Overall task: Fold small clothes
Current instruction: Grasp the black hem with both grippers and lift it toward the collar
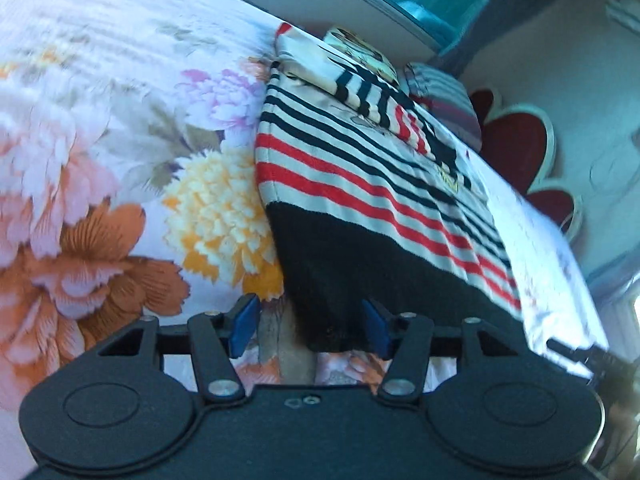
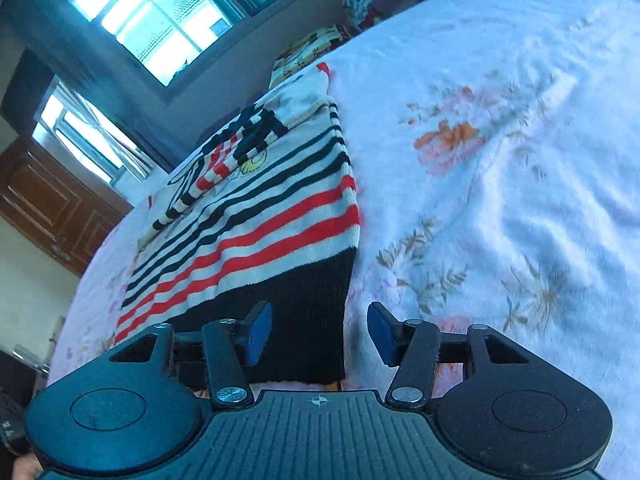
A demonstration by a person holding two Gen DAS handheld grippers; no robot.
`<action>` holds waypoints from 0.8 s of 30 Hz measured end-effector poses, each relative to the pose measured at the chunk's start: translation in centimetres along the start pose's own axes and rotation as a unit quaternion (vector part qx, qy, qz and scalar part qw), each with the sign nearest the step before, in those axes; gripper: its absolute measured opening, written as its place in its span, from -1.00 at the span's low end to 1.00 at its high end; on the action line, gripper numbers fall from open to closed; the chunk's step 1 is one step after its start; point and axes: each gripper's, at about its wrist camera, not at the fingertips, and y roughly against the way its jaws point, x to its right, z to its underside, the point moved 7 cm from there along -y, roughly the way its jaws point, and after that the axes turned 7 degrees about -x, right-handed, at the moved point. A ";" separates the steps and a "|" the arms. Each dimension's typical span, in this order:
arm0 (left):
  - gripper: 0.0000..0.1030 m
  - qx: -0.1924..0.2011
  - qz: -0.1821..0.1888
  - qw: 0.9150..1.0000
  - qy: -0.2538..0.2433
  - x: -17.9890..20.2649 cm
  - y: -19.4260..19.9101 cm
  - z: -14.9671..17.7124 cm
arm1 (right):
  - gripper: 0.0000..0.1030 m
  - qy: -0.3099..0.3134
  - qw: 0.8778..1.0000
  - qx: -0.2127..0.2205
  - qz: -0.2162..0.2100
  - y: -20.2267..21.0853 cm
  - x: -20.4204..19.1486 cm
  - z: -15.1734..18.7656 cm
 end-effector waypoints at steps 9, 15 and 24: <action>-0.06 0.008 0.068 0.995 0.066 -1.0 -1.6 -1.7 | 0.04 -0.026 0.999 -0.019 -0.026 -3.0 0.5 -0.6; -0.10 -0.009 0.123 0.989 0.081 -0.6 -4.2 -3.8 | 0.04 -0.041 0.998 -0.028 -0.047 -5.3 0.0 -2.8; -0.10 -0.027 0.142 0.988 0.048 1.1 -4.2 -1.9 | -0.28 -0.038 0.994 -0.058 -0.087 -4.8 0.1 -1.0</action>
